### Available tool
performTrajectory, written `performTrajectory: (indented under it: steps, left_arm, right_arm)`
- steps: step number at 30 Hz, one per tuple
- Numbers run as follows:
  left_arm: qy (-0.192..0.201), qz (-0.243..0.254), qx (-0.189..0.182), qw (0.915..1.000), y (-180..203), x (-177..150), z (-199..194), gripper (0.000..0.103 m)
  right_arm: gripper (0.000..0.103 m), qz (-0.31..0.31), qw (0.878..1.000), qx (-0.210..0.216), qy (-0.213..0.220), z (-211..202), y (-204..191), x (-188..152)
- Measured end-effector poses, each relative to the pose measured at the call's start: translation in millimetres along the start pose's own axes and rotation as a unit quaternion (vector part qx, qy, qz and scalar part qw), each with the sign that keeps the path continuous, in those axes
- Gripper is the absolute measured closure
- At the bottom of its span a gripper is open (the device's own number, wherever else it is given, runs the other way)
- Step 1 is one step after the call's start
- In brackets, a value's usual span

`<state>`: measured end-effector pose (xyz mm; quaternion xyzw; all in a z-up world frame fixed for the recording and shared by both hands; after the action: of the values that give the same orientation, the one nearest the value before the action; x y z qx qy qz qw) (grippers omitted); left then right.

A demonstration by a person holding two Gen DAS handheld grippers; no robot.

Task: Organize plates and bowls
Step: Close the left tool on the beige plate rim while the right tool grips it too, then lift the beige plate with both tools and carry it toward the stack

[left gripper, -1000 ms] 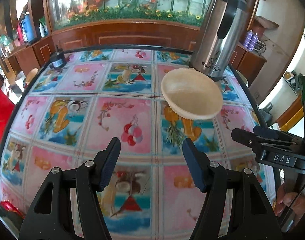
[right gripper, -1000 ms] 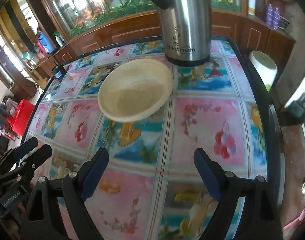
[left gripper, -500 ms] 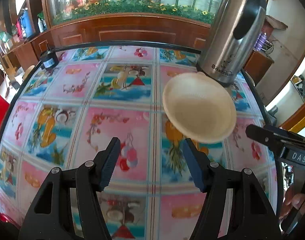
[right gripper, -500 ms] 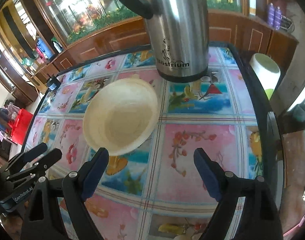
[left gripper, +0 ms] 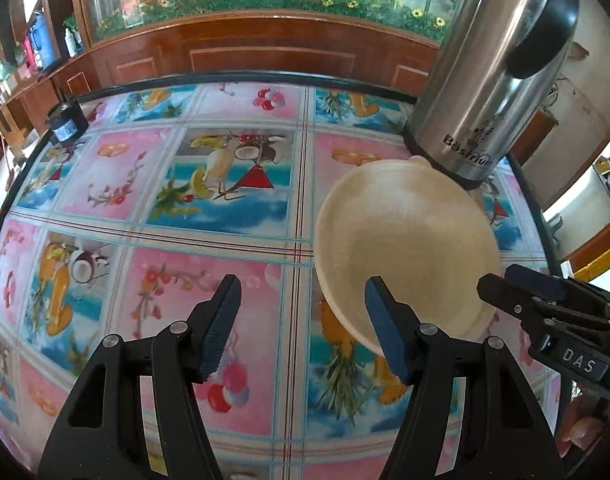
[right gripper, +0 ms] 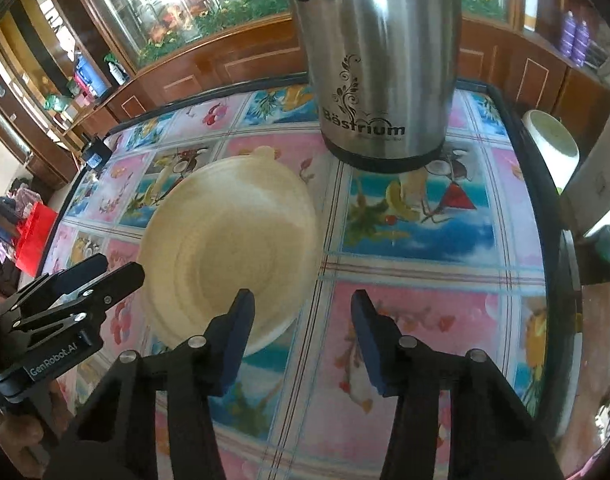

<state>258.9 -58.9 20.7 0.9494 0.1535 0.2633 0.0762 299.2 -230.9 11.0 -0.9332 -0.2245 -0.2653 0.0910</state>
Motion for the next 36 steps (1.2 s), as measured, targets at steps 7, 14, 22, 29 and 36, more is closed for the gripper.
performTrajectory:
  steps: [7,14,22,29,36]
  left_arm:
    - [-0.008,-0.003,0.003,1.0,4.6,2.6,17.9,0.039]
    - [-0.029,-0.006,-0.009,0.9995,5.7,-1.5,30.6,0.084]
    - [-0.023,-0.025,-0.022,0.9992,-5.0,-10.4,11.5,0.089]
    - [-0.026,-0.016,-0.023,0.9993,-12.3,-39.4,-9.9,0.089]
    - [-0.022,-0.008,-0.027,0.9993,-22.5,-69.2,-35.7,0.088]
  right_arm:
    - [0.078,-0.019,1.0,0.008,-0.001,7.5,-0.4,5.5]
    - [0.082,-0.035,0.999,0.016,0.0,9.2,-6.9,4.8]
    - [0.082,-0.033,0.999,0.028,0.008,-0.8,-20.1,-6.7]
    - [0.082,-0.049,0.999,-0.003,0.003,-17.1,-41.2,-27.1]
    - [0.081,-0.054,0.998,-0.021,-0.008,-37.1,-62.6,-51.6]
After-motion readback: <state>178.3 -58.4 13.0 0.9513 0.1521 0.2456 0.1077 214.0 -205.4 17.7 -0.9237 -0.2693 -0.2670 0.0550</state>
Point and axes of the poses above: each gripper's, at about its wrist camera, not at the fingertips, and z roughly the way its jaws point, y to its right, x to its top, the point moved 4 cm from there along z, roughly the way its jaws point, and after that the axes turned 15 degrees about -z, right-handed, at the moved point
